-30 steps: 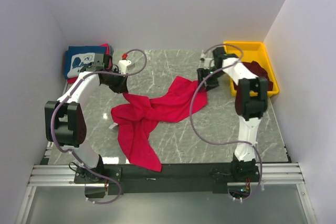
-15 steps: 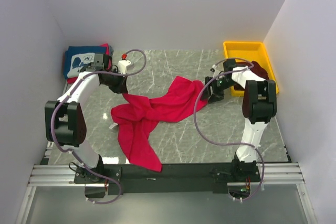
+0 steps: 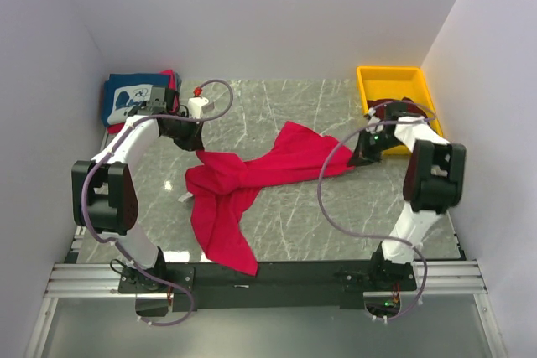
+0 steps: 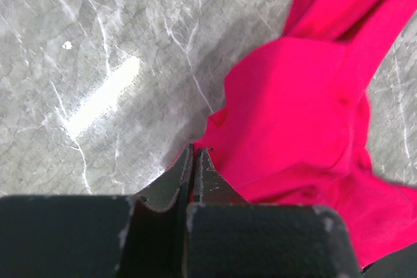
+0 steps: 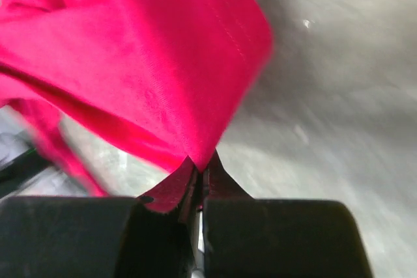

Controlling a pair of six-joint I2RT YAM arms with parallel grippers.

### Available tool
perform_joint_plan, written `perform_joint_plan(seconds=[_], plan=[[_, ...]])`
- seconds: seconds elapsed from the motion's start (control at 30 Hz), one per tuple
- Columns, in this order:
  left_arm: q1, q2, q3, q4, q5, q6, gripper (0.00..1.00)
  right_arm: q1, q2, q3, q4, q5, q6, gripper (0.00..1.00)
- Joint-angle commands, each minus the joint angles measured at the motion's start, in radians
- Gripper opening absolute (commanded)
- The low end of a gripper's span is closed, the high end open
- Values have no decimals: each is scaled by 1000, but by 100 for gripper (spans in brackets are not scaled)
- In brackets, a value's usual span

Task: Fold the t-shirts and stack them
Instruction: Flatten the tshirt out

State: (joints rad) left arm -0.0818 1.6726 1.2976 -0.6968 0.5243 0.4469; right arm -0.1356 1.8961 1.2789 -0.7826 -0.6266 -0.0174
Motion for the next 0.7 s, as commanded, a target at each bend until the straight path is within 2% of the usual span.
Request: perform_joint_plan(seconds=[0.0, 0.1, 0.13, 0.2, 0.27, 0.33, 0.47, 0.6, 0.67], plan=[[4, -51, -1, 11, 11, -20, 1, 42, -224, -10, 23, 245, -38, 0], [4, -57, -17, 3, 5, -16, 1, 209, -189, 39, -10, 454, -30, 0], [4, -60, -18, 2, 0, -13, 1, 302, -165, 78, -24, 497, -26, 1], [4, -65, -23, -1, -9, -11, 1, 381, -102, 143, -67, 498, -32, 13], [4, -71, -27, -3, -13, -13, 1, 477, -83, 193, -107, 438, -59, 55], [4, -85, -34, -1, -14, -16, 1, 488, -101, 236, -138, 314, -73, 83], [4, -94, -50, 19, -6, -36, 1, 427, -147, 260, -158, 225, -139, 84], [4, -94, -58, 20, 3, -45, 1, 309, -117, 333, -177, 173, -203, 75], [4, -96, -57, 16, -1, -42, 1, 283, -83, 376, -202, 171, -252, 67]])
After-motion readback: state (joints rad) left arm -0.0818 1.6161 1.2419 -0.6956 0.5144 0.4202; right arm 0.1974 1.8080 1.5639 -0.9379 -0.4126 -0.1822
